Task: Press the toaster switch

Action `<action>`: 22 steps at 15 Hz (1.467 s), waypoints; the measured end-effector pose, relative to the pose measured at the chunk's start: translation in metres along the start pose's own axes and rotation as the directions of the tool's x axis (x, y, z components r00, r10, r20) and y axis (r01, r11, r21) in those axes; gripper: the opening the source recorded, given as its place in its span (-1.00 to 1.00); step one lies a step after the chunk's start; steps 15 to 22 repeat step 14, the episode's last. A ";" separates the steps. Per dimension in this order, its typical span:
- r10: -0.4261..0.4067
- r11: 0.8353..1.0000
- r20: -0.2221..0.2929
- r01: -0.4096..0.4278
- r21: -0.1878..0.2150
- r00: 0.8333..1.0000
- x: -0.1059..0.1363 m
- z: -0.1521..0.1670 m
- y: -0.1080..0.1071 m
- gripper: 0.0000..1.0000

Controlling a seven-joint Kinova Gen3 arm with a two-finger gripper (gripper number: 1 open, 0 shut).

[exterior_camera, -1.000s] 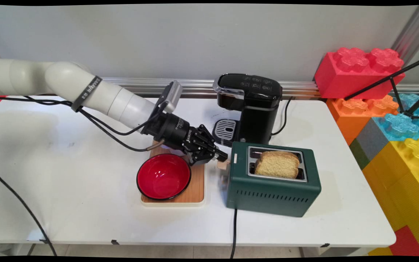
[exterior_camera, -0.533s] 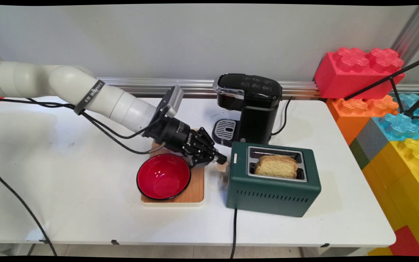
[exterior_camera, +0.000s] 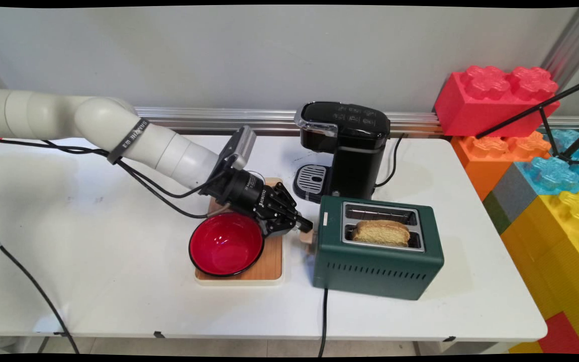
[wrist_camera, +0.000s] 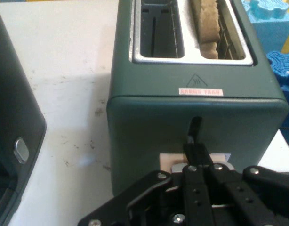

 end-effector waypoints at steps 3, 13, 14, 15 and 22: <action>-0.004 1.000 0.005 0.004 -0.002 1.000 -0.004 0.004 -0.001 -1.00; -0.014 1.000 0.016 0.015 -0.010 1.000 -0.011 0.014 -0.003 -1.00; -0.015 1.000 0.016 0.015 -0.009 1.000 -0.012 0.015 -0.003 -1.00; -0.015 1.000 0.016 0.015 -0.009 1.000 -0.012 0.015 -0.003 -1.00; -0.015 1.000 0.016 0.015 -0.009 1.000 -0.012 0.015 -0.003 -1.00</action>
